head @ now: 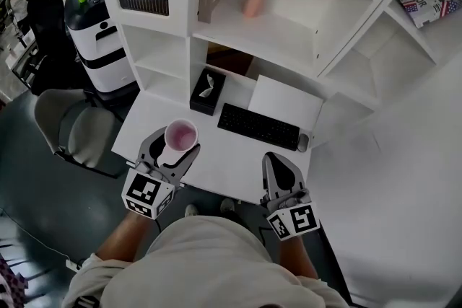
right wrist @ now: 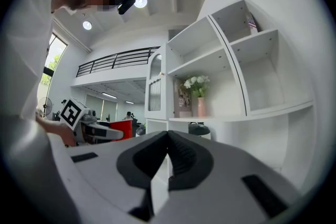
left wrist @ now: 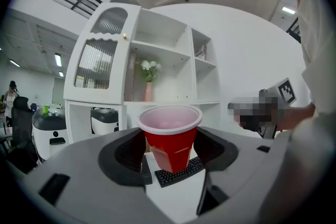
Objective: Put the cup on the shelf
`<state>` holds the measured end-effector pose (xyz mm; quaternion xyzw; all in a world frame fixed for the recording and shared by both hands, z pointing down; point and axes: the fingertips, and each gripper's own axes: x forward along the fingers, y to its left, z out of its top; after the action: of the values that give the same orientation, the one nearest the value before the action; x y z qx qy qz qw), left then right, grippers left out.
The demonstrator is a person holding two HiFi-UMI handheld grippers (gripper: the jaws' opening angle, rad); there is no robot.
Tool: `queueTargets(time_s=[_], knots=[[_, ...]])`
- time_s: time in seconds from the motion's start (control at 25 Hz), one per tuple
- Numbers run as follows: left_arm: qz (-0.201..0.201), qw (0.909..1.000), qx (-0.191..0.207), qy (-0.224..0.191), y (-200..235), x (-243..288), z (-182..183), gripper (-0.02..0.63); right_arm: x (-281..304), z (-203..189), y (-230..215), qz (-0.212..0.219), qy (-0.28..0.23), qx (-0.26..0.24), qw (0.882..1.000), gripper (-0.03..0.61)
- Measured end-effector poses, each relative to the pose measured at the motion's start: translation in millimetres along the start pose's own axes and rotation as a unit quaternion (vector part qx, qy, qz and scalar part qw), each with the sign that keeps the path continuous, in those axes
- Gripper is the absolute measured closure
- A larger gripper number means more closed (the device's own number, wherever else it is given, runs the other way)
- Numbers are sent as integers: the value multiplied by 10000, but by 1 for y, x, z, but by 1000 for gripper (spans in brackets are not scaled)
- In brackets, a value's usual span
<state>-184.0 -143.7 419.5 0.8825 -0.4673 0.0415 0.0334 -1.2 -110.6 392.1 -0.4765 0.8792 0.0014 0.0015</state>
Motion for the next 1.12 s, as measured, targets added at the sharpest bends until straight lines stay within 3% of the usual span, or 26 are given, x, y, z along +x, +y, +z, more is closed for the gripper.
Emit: queueTargets(time_s=[0.52, 0.72, 1.12], knots=[[152, 9999, -15, 22, 9, 48, 16, 328, 24, 8, -42, 214, -75, -38, 9997, 574], [70, 9999, -76, 18, 19, 79, 41, 328, 25, 8, -60, 180, -73, -4, 9998, 574], [-21, 9994, 331, -109, 31, 145, 106, 328, 18, 2, -90, 61, -89, 117, 9999, 574]])
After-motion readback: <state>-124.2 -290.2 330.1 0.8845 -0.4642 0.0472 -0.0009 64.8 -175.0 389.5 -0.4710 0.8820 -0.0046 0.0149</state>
